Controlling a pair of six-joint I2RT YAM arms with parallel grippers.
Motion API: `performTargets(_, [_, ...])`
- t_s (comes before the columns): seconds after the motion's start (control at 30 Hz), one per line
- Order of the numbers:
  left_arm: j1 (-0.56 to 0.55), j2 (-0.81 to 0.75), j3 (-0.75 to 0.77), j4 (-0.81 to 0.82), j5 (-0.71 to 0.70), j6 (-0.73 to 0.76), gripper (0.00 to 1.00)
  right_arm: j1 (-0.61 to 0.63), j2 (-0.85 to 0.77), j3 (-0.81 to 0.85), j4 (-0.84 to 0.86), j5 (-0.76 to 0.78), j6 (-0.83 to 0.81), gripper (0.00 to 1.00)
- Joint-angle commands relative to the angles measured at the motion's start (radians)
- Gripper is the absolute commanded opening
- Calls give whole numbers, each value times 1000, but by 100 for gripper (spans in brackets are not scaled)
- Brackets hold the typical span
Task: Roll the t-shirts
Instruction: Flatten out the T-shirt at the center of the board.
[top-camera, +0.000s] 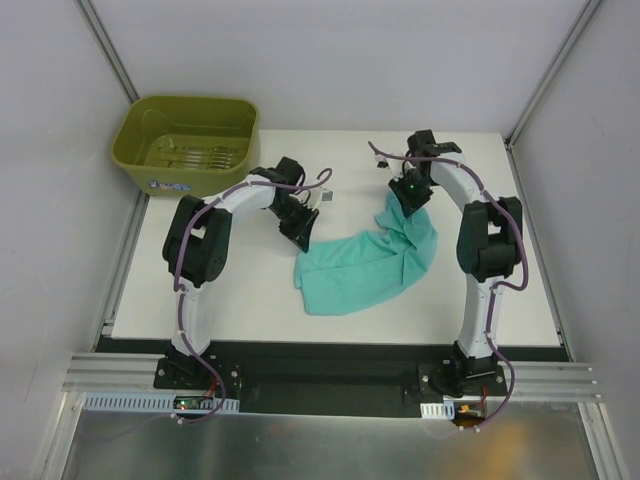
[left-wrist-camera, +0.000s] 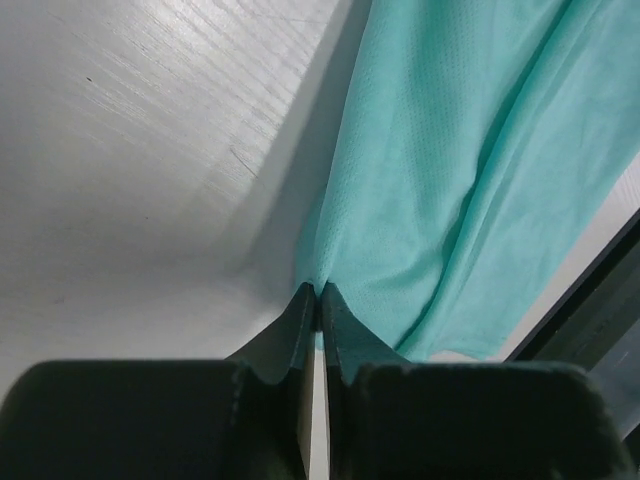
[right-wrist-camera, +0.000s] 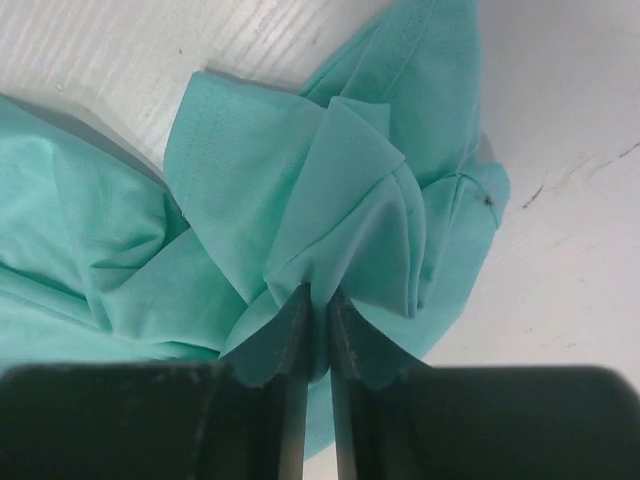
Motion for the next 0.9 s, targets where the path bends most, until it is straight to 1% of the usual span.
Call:
performTargets(0.0, [-3, -65, 81, -67, 12, 58, 0, -34, -68, 104, -66, -27, 25, 10])
performTargets(0.07, [20, -139, 131, -86, 1, 56, 0, -52, -132, 161, -83, -57, 31, 5])
performTargets(0.1, [27, -166, 153, -90, -5, 55, 0, -61, -158, 170, -86, -70, 31, 1])
performTargets(0.13, [33, -220, 171, -97, -29, 56, 0, -81, -183, 175, -88, -102, 33, 1])
performTargets(0.17, [49, -249, 202, -106, -46, 61, 0, -92, -247, 161, -88, -116, 28, 1])
performTargets(0.27, [72, -355, 211, -112, -94, 73, 0, -143, -356, 85, -88, -139, 5, 1])
performTargets(0.3, [90, -380, 207, -121, -95, 70, 0, -155, -441, -13, -88, -140, -10, 1])
performTargets(0.37, [106, -444, 173, -127, -104, 72, 0, -187, -526, -137, -77, -130, -68, 1])
performTargets(0.4, [112, -463, 159, -142, -109, 73, 0, -198, -606, -253, -71, -126, -84, 1])
performTargets(0.5, [118, -509, 104, -150, -114, 82, 0, -250, -691, -409, -74, -108, -92, 1])
performTargets(0.53, [119, -518, 93, -150, -109, 84, 0, -267, -735, -504, -83, -111, -91, 1])
performTargets(0.57, [119, -518, 73, -149, -114, 87, 0, -269, -754, -549, -82, -105, -104, 2])
performTargets(0.63, [119, -492, 58, -150, -135, 82, 0, -270, -783, -668, -65, -72, -96, 29])
performTargets(0.67, [119, -477, 55, -153, -150, 78, 0, -275, -783, -692, -62, -64, -66, 38])
performTargets(0.7, [119, -460, 61, -155, -187, 69, 12, -282, -778, -698, -71, -70, -56, 47])
performTargets(0.73, [122, -432, 68, -156, -192, 60, 18, -305, -775, -695, -79, -94, -47, 50])
performTargets(0.77, [126, -425, 88, -156, -195, 55, 25, -318, -771, -654, -88, -108, -41, 56])
performTargets(0.8, [126, -417, 102, -153, -203, 47, 36, -328, -763, -625, -96, -117, -23, 59])
performTargets(0.83, [126, -409, 114, -152, -207, 40, 39, -348, -751, -580, -100, -134, -13, 61])
performTargets(0.87, [127, -403, 137, -147, -210, 38, 41, -357, -704, -501, -105, -145, -4, 61])
